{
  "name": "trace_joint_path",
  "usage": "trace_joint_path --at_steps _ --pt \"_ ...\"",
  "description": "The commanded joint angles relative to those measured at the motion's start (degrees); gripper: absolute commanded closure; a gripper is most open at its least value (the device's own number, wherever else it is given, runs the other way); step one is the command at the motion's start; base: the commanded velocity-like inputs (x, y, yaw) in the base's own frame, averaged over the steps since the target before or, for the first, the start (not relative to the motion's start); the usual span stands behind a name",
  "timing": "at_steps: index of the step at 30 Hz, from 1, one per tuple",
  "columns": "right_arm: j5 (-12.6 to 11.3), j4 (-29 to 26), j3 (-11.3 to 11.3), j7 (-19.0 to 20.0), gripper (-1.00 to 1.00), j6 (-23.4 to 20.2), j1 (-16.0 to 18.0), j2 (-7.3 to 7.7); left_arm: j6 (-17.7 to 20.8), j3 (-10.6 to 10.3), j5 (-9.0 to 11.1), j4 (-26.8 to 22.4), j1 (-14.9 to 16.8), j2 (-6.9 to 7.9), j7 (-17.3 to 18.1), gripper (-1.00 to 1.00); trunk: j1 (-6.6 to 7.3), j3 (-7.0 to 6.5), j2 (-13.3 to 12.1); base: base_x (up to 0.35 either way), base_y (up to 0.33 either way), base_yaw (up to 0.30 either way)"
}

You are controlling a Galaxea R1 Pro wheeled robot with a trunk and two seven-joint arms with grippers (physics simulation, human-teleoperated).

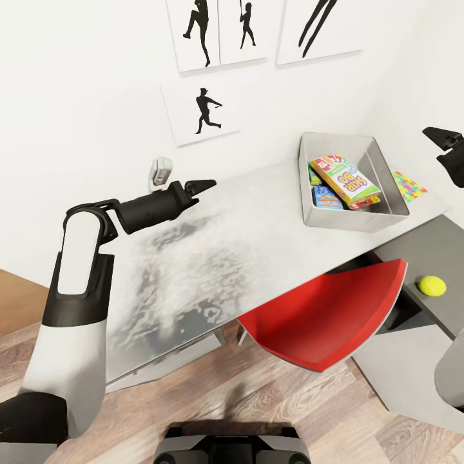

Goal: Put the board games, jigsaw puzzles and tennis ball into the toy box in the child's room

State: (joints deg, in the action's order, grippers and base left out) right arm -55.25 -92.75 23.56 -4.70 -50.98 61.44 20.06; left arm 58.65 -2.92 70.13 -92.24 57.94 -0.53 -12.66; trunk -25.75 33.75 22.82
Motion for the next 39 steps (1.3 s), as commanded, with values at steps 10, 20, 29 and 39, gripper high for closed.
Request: trace_joint_path --at_steps 10,20,29,39 --pt "-0.6 0.0 0.0 -0.5 -1.00 -0.3 0.1 0.02 0.2 0.0 0.6 0.0 0.0 -0.03 -0.6 -1.00 -0.03 0.08 0.1 0.000 0.000 0.000" --pt "-0.5 -0.1 0.1 -0.6 -1.00 -0.3 0.1 0.06 0.2 0.0 0.6 0.0 0.2 -0.04 -0.5 -1.00 -0.03 0.07 0.1 0.000 0.000 0.000" --pt "-0.6 0.3 -2.5 -1.1 -1.00 -2.8 -2.4 2.64 0.2 1.5 3.1 0.3 -0.1 1.04 -2.8 -1.00 -0.03 -0.29 0.1 0.000 0.000 -0.009" --pt "-0.6 0.5 -4.7 -1.3 -1.00 -6.0 -5.6 3.67 0.2 1.9 6.1 0.2 -2.1 1.38 -6.1 -1.00 -0.03 -1.07 0.1 0.000 0.000 -0.047"
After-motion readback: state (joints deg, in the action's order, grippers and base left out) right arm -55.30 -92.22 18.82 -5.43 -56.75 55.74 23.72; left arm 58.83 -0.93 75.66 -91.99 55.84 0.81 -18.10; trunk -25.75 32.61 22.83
